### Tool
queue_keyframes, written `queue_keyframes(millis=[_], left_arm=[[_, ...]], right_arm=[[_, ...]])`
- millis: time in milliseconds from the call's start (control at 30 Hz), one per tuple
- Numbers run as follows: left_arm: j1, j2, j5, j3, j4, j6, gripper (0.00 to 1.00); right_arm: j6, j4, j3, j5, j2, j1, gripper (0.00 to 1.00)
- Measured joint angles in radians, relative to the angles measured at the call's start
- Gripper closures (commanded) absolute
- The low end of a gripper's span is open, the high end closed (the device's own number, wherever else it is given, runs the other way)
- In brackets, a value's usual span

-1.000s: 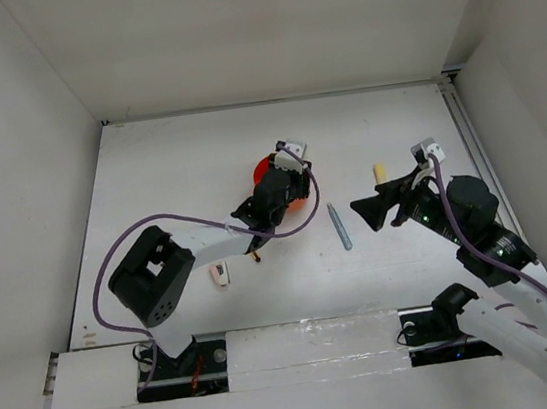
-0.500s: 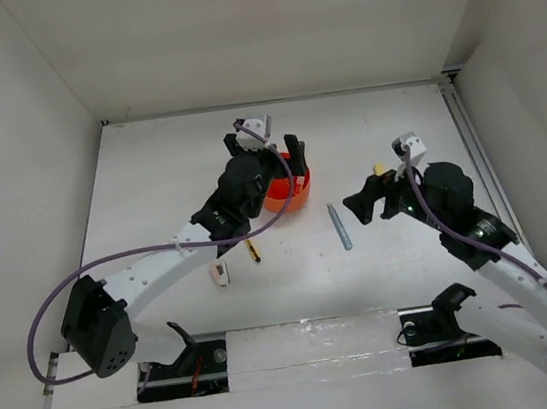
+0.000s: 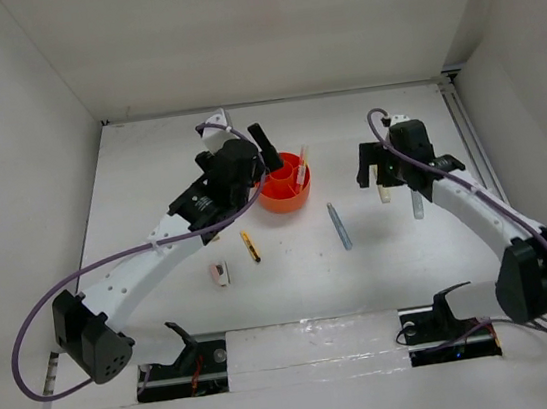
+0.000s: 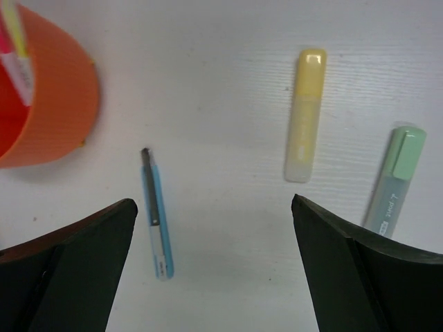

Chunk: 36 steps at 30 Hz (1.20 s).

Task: Sort the stationery into containers
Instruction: Pick up the pen from the center of the board.

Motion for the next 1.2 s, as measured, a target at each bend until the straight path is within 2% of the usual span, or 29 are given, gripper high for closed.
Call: queue_keyframes(millis=[200,233,367,667,733,767,800,900,933,1000,1033,1200], left_arm=[[0.002,-0.023,0.048,-0.04,-0.051,-0.047,0.0],[0.002,-0.024,0.059,-0.047,-0.051,-0.047,0.0],[0.002,-0.027,0.083,-0.053,-0.056,-0.047,0.0],[0.002,-0.045,0.13,-0.071,-0.05,-0.036,0.0],[0.002,-0.048,0.138,-0.073,-0.049,-0.034,0.0],[0.002,-0.05,0.14,-0.076,-0.048,-0.033,0.0],[0.002,-0.054,0.141,-0.079,-0.047,-0.033,0.0],[0.002,-0.06,0.142,-0.086,-0.048,-0.033,0.0],[0.002,-0.06,0.142,-0.086,-0.048,-0.033,0.0],[0.002,-0.061,0.142,-0.086,-0.048,-0.033,0.0],[0.002,-0.061,0.142,-0.086,-0.048,-0.033,0.0],[0.002,-0.063,0.142,-0.098,-0.039,-0.033,0.0]], right_arm=[[-0.017,-0.005,0.134,0.007,0.283,-0.088,0.04],[-0.022,-0.005,0.159,0.007,0.332,-0.095,0.07],[-0.032,-0.018,0.237,0.015,0.496,-0.114,0.07],[-0.029,-0.062,0.242,0.017,0.568,-0.129,0.12],[-0.036,-0.09,0.257,0.012,0.592,-0.146,0.23],[-0.039,-0.109,0.277,0.013,0.61,-0.153,0.23],[-0.043,-0.13,0.305,0.013,0.629,-0.156,0.3],[-0.066,-0.182,0.359,0.024,0.668,-0.159,0.44],[-0.074,-0.195,0.368,0.032,0.674,-0.158,0.59],[-0.085,-0.209,0.378,0.039,0.681,-0.158,0.77],[-0.09,-0.214,0.381,0.04,0.682,-0.157,1.0],[-0.108,-0.209,0.371,0.036,0.673,-0.145,1.0]])
